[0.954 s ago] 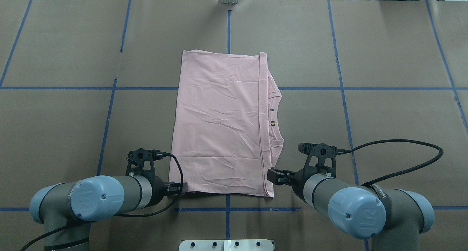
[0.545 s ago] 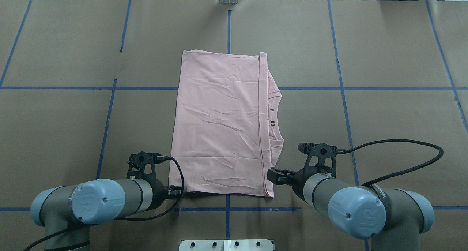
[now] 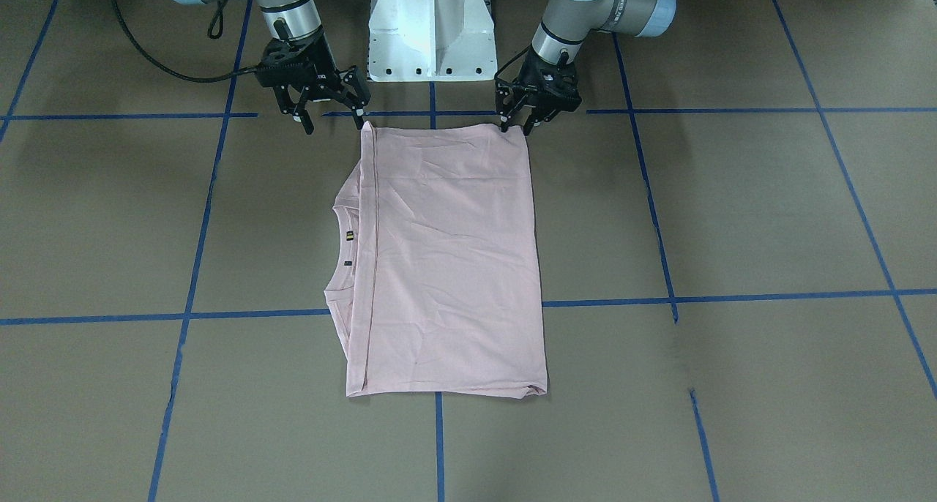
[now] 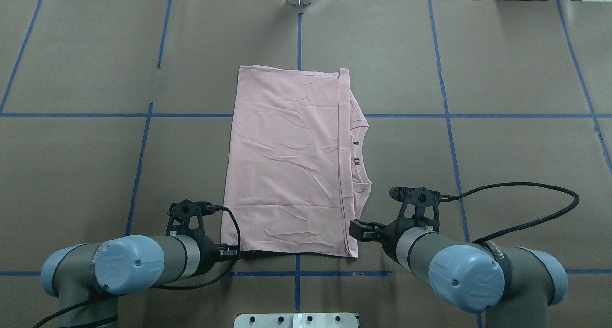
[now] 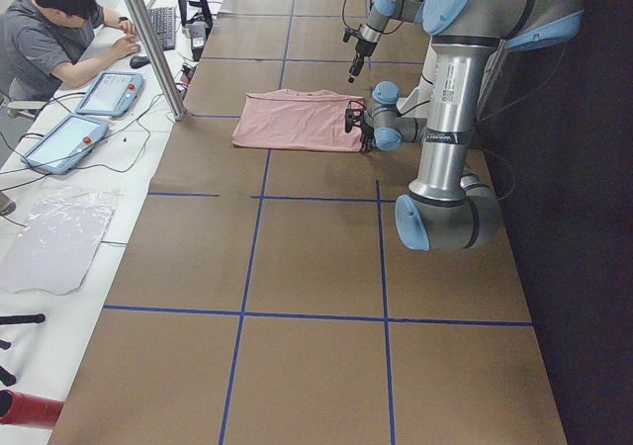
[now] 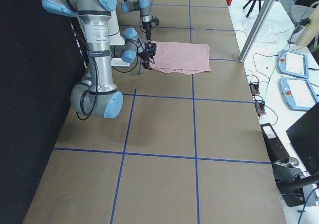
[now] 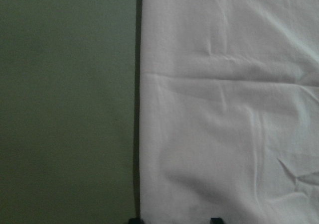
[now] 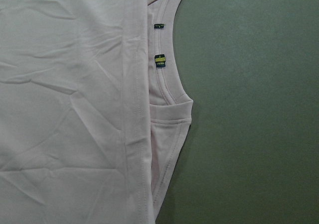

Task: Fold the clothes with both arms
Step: 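Lower the left gripper to the shirt edge nearest the robot, then move the right gripper beside the left gripper and grasp the near edge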

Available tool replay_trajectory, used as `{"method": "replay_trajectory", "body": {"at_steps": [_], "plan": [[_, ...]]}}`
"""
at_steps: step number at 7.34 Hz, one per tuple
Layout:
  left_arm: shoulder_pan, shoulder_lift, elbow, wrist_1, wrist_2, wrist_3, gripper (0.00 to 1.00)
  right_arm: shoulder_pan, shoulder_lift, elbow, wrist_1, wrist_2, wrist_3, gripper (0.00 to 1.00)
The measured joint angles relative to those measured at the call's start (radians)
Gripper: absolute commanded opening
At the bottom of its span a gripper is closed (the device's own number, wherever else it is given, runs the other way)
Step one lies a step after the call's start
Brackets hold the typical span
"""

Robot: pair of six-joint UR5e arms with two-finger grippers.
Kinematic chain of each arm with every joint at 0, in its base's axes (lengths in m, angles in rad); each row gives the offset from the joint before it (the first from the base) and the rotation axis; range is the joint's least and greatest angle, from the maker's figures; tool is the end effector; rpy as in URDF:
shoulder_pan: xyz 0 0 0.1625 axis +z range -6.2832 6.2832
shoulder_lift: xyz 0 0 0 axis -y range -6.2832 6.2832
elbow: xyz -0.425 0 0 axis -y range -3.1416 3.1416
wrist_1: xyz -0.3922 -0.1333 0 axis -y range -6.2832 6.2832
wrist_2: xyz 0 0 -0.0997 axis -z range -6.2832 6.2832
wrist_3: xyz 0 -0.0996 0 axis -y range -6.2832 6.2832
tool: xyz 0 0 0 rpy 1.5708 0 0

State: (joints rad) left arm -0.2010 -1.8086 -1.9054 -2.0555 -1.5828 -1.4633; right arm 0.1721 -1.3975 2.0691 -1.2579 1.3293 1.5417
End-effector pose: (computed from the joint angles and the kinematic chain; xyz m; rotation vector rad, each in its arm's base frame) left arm 0.5278 -0.2424 0.3252 0.1517 1.0465 -0.0783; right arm -0.4815 -0.2432 0.3076 0.3196 -0.9545 0.2496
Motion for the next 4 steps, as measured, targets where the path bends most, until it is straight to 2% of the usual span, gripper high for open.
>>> {"method": "replay_trajectory", "body": {"at_steps": [1,4], "plan": [[0.001,0.000,-0.001,0.000,0.001,-0.003,0.00,0.000,0.000,0.000,0.000,0.001,0.000,1.00],[0.001,0.000,-0.007,0.000,0.002,-0.004,0.00,-0.001,0.002,-0.002,0.000,0.003,0.002,0.97]]}}
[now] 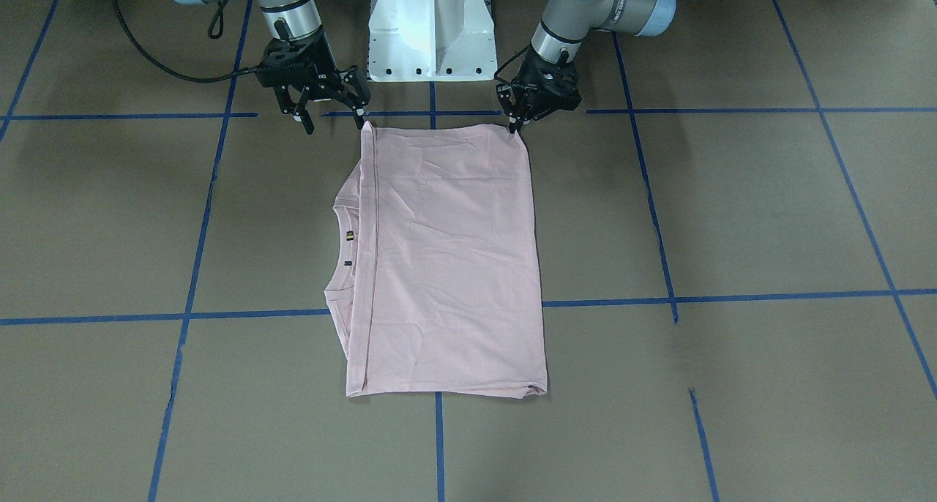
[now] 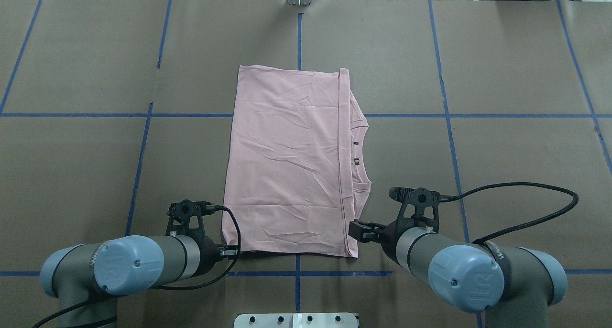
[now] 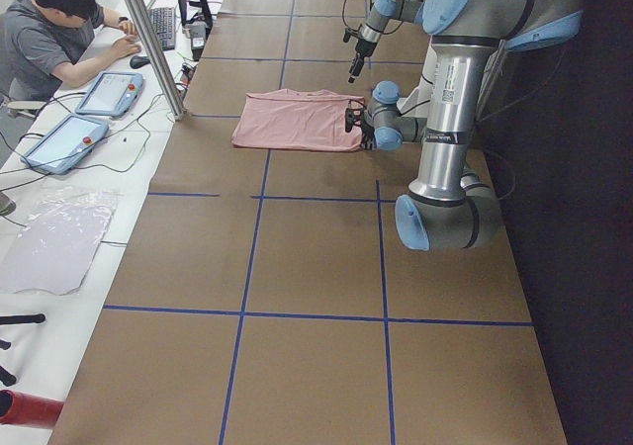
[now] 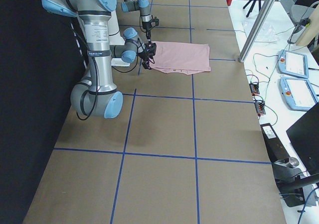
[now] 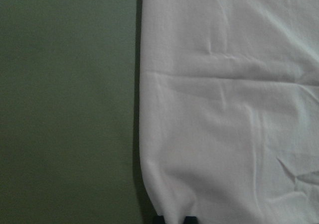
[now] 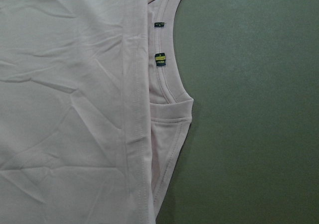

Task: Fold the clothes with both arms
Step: 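Move the right gripper beside the left gripper and grasp the near edge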

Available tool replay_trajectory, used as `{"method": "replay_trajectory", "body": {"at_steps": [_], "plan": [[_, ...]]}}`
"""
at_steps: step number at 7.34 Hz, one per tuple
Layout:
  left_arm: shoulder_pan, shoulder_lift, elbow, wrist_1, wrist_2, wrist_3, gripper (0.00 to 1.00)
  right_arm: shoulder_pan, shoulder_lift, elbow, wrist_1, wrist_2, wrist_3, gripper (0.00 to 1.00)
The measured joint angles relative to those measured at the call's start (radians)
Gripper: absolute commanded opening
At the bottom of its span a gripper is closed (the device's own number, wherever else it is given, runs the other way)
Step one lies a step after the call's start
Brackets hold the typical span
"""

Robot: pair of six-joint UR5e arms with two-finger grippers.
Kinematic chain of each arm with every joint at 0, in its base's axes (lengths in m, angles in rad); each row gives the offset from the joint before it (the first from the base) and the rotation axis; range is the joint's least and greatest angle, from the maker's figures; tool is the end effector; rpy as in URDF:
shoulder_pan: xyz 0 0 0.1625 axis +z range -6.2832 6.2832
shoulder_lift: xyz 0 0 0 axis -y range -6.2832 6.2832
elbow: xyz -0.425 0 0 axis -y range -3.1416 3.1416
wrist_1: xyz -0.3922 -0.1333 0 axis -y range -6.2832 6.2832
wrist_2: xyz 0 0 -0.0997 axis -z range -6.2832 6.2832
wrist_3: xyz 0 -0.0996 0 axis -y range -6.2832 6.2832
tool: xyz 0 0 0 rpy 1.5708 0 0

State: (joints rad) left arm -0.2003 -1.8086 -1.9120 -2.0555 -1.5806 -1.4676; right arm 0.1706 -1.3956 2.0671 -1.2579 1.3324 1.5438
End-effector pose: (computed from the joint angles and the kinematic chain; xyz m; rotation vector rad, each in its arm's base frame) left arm 0.5263 -0.2419 0.3221 0.1521 1.0532 -0.0826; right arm -0.4828 -0.2423 0.3075 0.3151 -0.9553 0.2486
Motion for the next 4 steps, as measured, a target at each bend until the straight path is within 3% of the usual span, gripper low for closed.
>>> {"method": "replay_trajectory", "body": {"at_steps": [2,4], "plan": [[-0.001,-0.001,-0.005,0.000,0.000,0.001,0.00,-0.006,0.036,-0.009,-0.042,0.001,0.057,0.89],[-0.001,-0.005,-0.006,0.000,0.001,0.001,0.00,-0.011,0.188,-0.041,-0.235,0.025,0.236,0.77]]}}
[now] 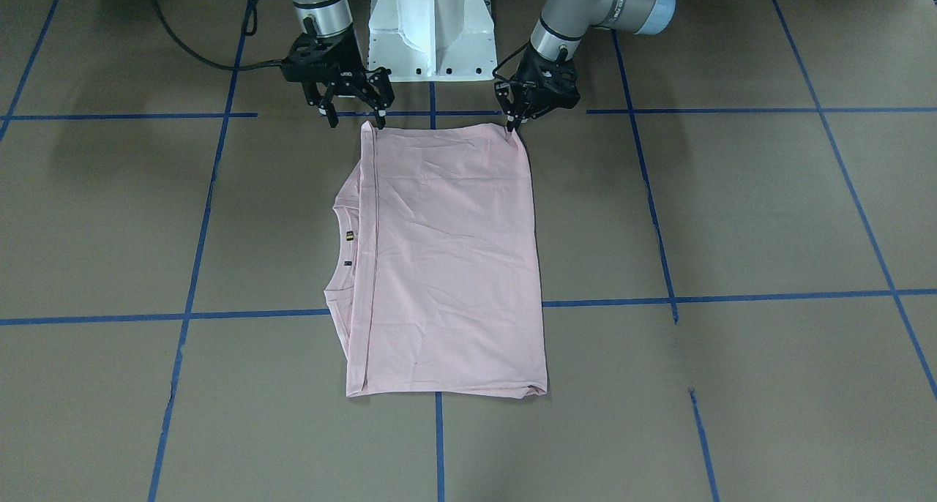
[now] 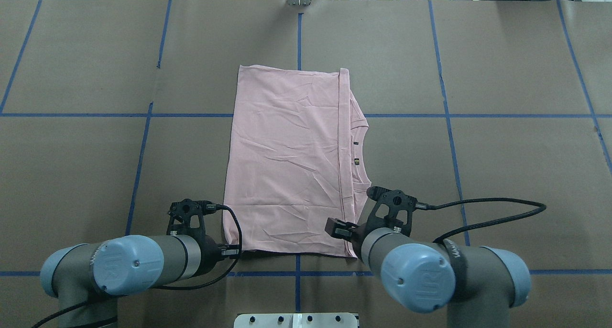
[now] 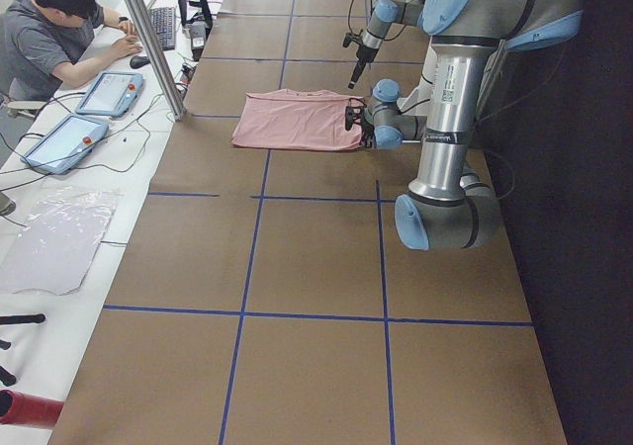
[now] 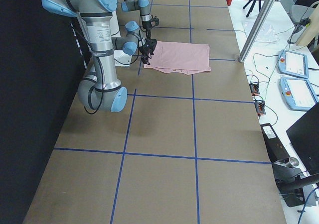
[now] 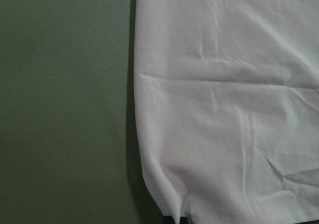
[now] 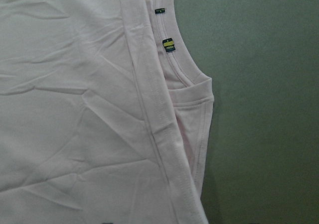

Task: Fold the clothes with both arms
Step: 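Move the right gripper beside the left gripper and grasp the near edge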

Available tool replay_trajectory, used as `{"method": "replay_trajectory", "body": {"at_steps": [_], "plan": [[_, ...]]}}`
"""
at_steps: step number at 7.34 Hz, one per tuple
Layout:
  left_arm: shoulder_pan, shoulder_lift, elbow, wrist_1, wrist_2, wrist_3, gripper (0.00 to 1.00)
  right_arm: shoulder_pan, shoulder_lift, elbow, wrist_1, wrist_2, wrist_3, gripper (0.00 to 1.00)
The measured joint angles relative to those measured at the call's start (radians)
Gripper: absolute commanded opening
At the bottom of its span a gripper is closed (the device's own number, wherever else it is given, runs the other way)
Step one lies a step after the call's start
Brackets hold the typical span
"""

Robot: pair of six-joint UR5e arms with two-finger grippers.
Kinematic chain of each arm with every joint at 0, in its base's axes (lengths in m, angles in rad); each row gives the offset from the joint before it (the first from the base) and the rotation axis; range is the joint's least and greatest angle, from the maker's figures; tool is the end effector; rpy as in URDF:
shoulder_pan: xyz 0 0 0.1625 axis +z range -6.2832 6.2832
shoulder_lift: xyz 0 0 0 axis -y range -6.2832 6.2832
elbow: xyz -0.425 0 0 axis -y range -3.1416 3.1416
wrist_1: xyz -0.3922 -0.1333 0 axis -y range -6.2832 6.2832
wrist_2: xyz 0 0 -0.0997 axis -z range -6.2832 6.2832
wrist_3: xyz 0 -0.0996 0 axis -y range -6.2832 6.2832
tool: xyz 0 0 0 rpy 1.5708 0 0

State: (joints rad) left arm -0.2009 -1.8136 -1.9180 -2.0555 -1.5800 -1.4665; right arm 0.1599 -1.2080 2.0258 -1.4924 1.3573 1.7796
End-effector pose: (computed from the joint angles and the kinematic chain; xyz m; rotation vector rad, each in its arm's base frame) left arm 0.5254 -0.2421 0.3166 0.1552 1.0638 -0.0822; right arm -0.5256 -0.2412 0.2566 0.1786 -0.9048 0.4381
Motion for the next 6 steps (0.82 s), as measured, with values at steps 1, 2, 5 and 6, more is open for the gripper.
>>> {"method": "replay_trajectory", "body": {"at_steps": [1,2,5,6], "plan": [[0.000,-0.002,0.000,0.000,0.000,0.000,0.00,-0.001,0.057,-0.032,-0.059,0.015,0.091,0.74],[0.000,-0.003,-0.001,0.000,0.000,0.000,0.00,0.001,0.082,-0.058,-0.083,0.028,0.157,0.74],[0.000,-0.004,-0.008,0.000,0.001,0.000,0.00,0.015,0.101,-0.117,-0.106,0.071,0.212,0.73],[0.000,-0.004,-0.008,0.000,0.002,0.000,0.00,0.015,0.107,-0.136,-0.106,0.077,0.214,0.70]]}}
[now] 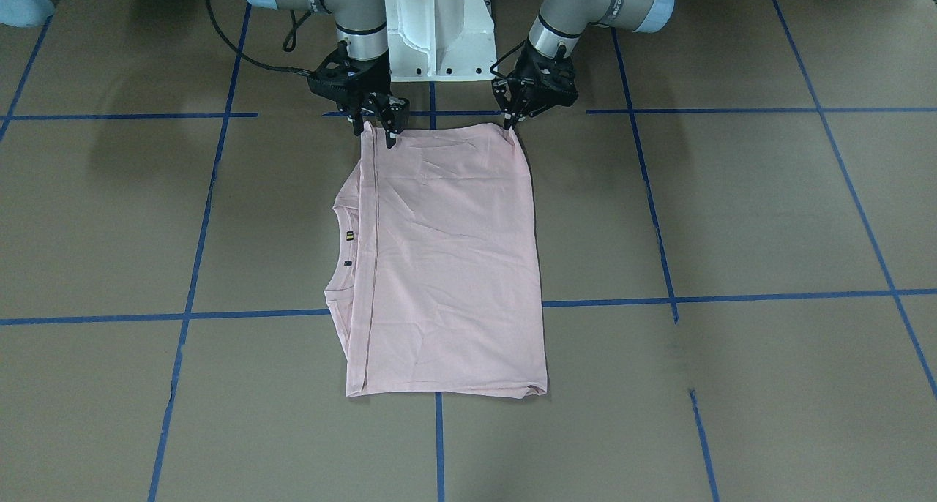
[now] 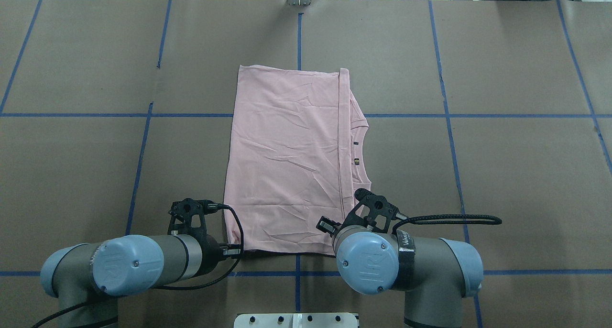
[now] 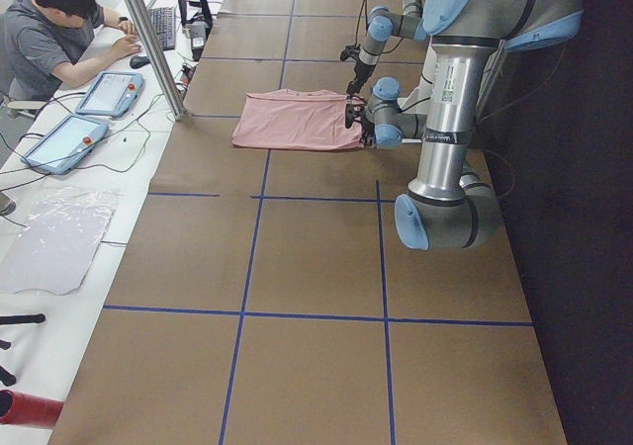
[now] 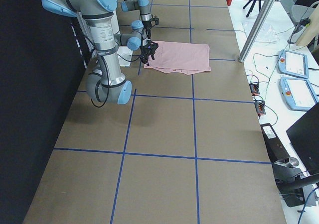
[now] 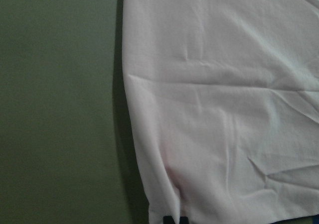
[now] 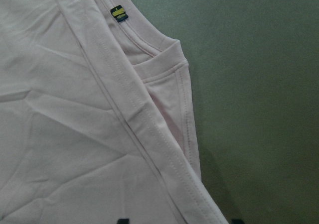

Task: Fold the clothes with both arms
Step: 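Move the right gripper beside the left gripper and grasp the near edge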

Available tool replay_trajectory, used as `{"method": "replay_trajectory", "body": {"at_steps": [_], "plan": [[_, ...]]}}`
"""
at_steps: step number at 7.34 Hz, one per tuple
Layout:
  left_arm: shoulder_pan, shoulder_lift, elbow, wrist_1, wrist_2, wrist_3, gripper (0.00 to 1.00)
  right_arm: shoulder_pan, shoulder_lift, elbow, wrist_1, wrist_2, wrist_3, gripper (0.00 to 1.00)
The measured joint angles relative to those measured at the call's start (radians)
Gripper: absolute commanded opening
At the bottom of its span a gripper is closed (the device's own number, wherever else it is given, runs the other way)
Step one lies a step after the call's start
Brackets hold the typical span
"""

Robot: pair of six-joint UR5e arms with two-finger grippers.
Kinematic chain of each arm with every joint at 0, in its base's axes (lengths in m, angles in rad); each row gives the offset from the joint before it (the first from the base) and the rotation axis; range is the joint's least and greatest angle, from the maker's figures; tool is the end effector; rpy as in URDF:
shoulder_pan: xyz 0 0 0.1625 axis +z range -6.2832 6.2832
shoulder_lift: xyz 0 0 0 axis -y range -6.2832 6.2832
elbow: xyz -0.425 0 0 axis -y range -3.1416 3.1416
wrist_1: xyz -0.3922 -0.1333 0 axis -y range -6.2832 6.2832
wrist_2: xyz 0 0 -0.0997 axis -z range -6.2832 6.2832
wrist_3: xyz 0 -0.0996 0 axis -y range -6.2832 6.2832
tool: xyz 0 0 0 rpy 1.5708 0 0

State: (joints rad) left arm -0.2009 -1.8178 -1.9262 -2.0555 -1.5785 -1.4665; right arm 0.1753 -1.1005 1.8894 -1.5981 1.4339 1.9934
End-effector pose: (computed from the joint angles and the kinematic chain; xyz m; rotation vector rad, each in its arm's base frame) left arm 0.5239 -0.2419 0.3104 0.1585 1.0759 -0.0827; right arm -0.5742 -0.2509 0.2657 0.0360 -0.7838 0.6196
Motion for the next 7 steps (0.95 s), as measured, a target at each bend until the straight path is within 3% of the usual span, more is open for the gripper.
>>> {"method": "replay_trajectory", "body": {"at_steps": [6,7], "plan": [[0.000,0.000,0.000,0.000,0.000,0.000,0.00,-0.012,0.032,-0.052,0.002,0.024,0.004,0.59],[0.000,0.000,0.000,0.000,0.000,0.000,0.00,-0.017,0.031,-0.052,0.002,0.026,0.005,0.51]]}}
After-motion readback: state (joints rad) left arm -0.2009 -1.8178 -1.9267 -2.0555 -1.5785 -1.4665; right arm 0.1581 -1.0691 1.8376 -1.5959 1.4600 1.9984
